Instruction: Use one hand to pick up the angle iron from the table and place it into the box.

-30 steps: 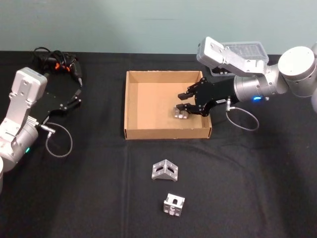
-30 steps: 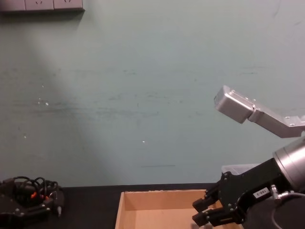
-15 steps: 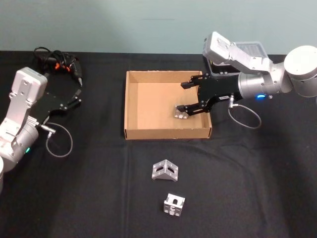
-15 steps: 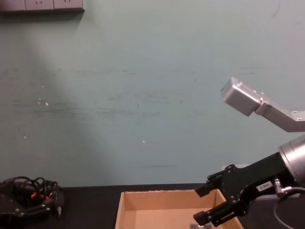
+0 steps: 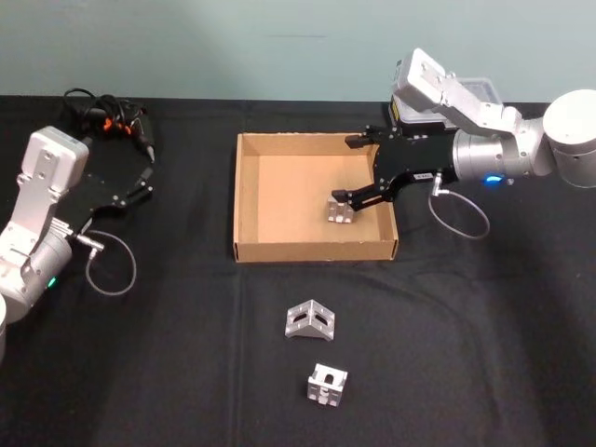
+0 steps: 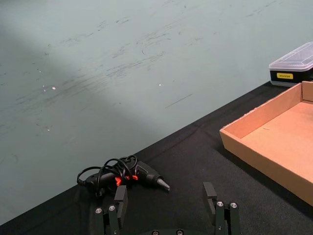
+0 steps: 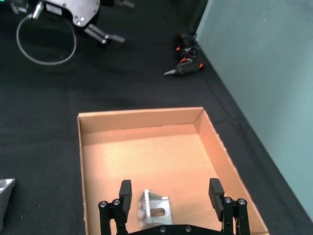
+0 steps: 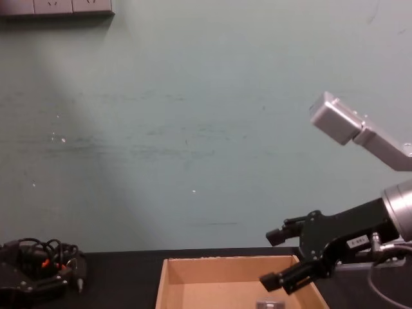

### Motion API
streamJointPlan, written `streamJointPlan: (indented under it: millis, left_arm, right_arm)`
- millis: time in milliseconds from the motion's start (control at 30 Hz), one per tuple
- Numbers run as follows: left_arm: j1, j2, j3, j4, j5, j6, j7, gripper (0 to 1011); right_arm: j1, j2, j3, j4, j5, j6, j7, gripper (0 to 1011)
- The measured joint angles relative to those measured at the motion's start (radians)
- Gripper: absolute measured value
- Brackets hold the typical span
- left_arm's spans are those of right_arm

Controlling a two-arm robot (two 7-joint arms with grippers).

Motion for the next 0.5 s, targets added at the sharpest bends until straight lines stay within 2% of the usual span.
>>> streamJointPlan:
  millis: [133, 300, 500]
  left_arm:
    - [0.000, 0.000, 0.000, 0.000, 0.000, 0.000, 0.000, 1000]
    - [0.000, 0.000, 0.000, 0.000, 0.000, 0.000, 0.000, 1000]
    - [0.000, 0.000, 0.000, 0.000, 0.000, 0.000, 0.000, 1000]
  right_arm:
    - [-0.019, 0.017, 0.021, -0.039, 0.012, 0.005, -0.015, 1004]
    - [-0.059, 0.061, 0.061, -0.144, 0.050, 0.022, -0.029, 1004]
    - [-0.102, 0.127, 0.098, -0.283, 0.112, 0.049, -0.011, 1004]
